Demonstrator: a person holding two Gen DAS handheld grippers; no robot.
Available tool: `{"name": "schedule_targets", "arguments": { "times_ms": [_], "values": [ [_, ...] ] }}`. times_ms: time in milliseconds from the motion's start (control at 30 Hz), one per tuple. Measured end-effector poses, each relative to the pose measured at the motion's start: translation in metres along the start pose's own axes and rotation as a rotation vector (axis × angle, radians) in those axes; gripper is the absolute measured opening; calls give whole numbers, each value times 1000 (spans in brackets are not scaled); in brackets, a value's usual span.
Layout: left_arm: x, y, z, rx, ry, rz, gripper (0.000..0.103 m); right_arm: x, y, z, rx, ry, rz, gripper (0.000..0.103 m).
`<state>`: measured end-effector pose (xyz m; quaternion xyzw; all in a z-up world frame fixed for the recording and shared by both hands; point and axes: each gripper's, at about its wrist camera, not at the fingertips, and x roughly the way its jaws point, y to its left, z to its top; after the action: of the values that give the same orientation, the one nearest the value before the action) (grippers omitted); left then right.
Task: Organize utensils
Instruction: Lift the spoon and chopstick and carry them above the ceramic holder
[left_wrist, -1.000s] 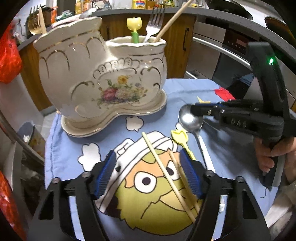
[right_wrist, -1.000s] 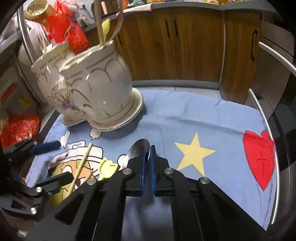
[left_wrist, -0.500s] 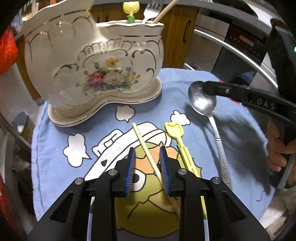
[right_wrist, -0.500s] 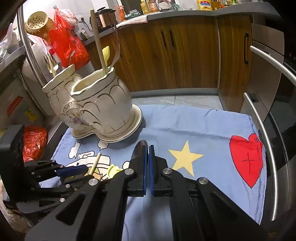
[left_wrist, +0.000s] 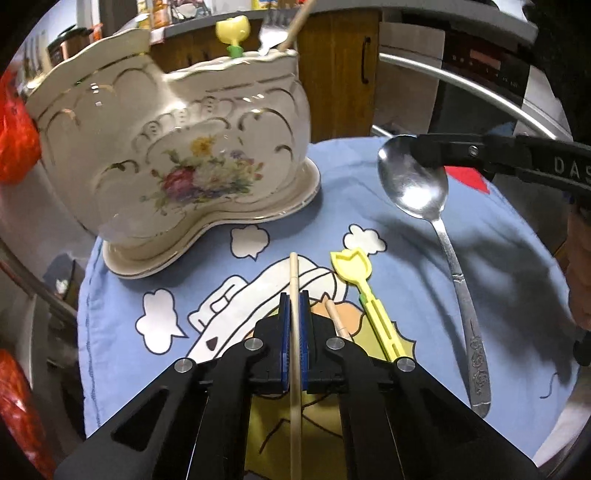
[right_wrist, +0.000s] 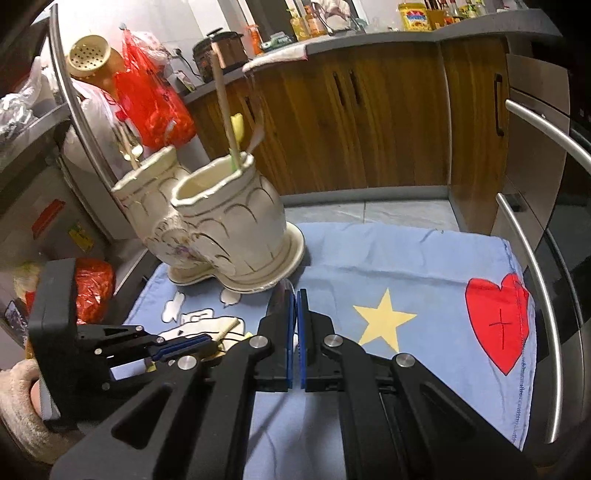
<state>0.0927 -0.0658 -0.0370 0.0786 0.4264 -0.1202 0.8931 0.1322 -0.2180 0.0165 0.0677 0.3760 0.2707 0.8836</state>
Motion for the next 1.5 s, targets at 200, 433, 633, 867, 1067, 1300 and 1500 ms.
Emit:
{"name": "schedule_targets", "arguments": {
  "times_ms": [200,433,633,867,1067,1300,1500],
  "values": [
    [-32,13,0,-33,-116,-60,5,-20,9,3,-30,-87,3,2],
    [-83,31,1,-66,-310,-68,5,-56,37,5,-151,-262,2,2],
    [-102,44,12,-83,-390,-38,5,-74,60,10,-225,-370,-9,2],
    [-137,68,47,-116,-494,-35,5,-73,67,38,-220,-395,-18,2],
    [-156,96,99,-160,-624,-44,5,-65,75,74,-224,-476,-52,2],
    [-152,116,150,-186,-741,-3,5,-54,75,120,-181,-589,-135,2],
    [-134,125,166,-219,-803,5,5,-53,71,136,-145,-691,-179,2]
  ]
}}
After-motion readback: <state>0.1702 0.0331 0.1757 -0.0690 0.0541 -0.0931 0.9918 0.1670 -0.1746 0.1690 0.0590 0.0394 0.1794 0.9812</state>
